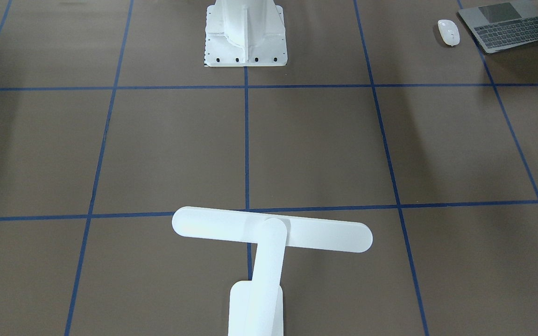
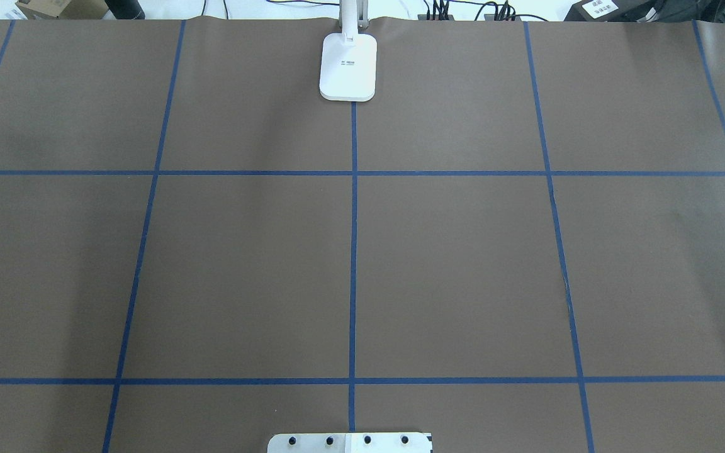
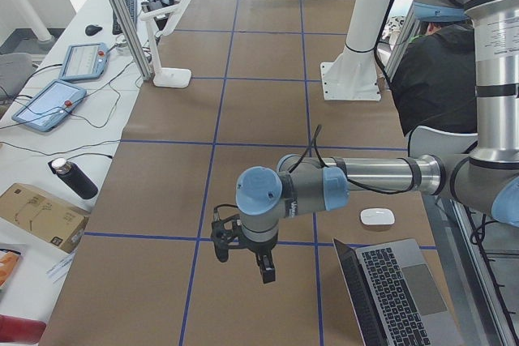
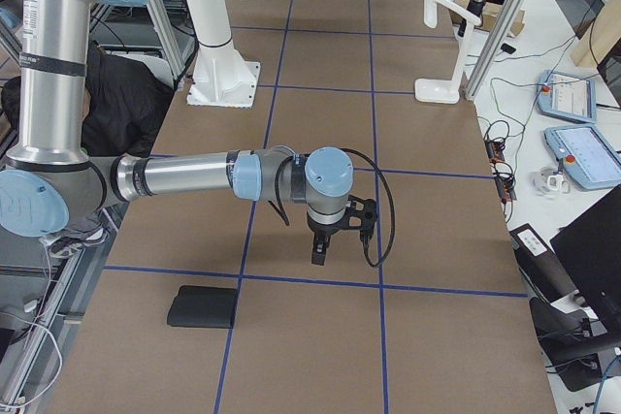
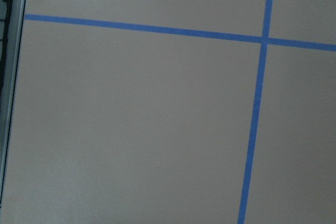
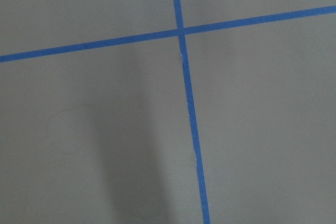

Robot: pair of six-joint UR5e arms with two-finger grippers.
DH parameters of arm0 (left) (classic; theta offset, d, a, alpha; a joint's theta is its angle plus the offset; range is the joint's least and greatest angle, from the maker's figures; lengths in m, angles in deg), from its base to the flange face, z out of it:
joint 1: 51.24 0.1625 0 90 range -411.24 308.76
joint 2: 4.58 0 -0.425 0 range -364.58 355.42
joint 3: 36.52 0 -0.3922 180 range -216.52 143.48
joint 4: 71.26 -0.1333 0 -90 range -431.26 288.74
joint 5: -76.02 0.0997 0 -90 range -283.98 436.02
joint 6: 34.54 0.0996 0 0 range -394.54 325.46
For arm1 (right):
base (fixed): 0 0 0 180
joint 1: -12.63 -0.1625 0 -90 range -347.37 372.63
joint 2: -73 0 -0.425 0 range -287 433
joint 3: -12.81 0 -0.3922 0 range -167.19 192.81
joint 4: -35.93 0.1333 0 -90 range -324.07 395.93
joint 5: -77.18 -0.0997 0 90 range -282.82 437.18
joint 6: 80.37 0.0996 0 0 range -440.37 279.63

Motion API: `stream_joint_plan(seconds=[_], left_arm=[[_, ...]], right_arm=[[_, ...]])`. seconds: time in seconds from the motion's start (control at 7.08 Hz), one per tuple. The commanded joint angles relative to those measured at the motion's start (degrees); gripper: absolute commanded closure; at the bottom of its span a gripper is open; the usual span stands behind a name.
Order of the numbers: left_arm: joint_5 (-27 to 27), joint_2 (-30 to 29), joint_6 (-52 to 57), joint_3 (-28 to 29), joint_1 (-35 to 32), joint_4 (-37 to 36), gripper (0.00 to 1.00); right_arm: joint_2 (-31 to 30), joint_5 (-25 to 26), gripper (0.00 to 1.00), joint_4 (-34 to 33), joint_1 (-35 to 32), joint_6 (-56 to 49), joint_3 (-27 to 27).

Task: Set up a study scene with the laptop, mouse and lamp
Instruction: 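Carry the silver laptop with the left gripper toward the table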

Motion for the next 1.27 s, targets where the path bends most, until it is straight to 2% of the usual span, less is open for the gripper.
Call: stream_joint_plan(seconds=[0.0, 0.28, 0.42, 0.57, 0.85, 1.13], left_arm=[[2.2, 4.2, -12.5, -1.0, -4.7, -6.7, 0.00], [2.2, 6.1, -31.2, -0.4, -4.7, -8.6, 0.00], [2.2, 6.1, -36.1, 1.1, -4.7, -8.7, 0.00], [2.0, 6.1, -37.0, 3.9, -4.7, -8.8, 0.00], [1.6, 5.8, -48.8, 5.5, -4.7, -8.8, 0.00], [1.6, 6.4, -51.2, 6.7, -4.7, -8.9, 0.00]], right_arm=[[-2.4, -0.9, 0.01, 0.0, -0.1, 0.0, 2.5], [-5.5, -2.5, 0.01, -0.1, -0.1, 0.0, 5.5], [-5.6, -3.5, 0.01, 0.0, -0.4, 0.0, 5.8], [-5.7, -3.6, 0.01, -0.1, -0.4, 0.0, 5.7], [-6.1, -3.8, 0.01, -0.1, -1.3, 0.0, 5.8], [-6.5, -3.8, 0.01, 0.0, -2.7, -0.2, 5.9]])
